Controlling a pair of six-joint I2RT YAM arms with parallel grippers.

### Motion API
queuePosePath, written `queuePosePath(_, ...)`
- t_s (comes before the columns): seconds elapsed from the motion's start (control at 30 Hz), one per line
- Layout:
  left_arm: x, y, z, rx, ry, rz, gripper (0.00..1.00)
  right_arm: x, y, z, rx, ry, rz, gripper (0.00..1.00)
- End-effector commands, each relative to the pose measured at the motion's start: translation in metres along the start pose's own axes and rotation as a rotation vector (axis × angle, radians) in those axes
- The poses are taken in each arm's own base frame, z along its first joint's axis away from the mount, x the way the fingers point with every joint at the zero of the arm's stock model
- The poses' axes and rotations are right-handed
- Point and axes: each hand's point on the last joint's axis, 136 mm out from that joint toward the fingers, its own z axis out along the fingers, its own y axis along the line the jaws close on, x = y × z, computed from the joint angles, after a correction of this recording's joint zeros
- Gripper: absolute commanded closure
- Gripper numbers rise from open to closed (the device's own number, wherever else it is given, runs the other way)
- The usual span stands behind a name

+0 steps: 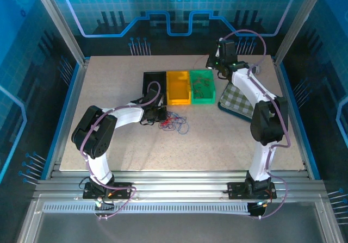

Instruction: Untangle the cables

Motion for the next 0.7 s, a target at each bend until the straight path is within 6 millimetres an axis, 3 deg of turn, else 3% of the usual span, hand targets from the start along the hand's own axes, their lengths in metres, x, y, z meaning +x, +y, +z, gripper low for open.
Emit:
queuePosePath(0.0,-0.010,-0.005,-0.008,-0.001,-0.023,-0.002,1.00,0.004,-0.040,0.004,0.180,0.013,-0.002,1.00)
queuePosePath(0.13,-0.011,-0.006,-0.007,-0.001,-0.020,0.000,1.00,0.013,-0.063,0.006,0.306,0.046,-0.041,0.99)
queuePosePath(0.23,-0.012,-0.006,-0.006,-0.001,-0.019,0.002,1.00,0.022,-0.068,0.007,0.348,0.069,-0.069,0.99)
queuePosePath(0.5,-0.012,-0.007,-0.004,0.001,-0.011,-0.001,1.00,0.028,-0.022,0.010,0.252,0.057,-0.184,1.00)
queuePosePath(0.67,-0.010,-0.006,-0.004,-0.003,-0.006,0.002,1.00,-0.009,0.000,-0.018,0.159,-0.062,-0.155,0.99)
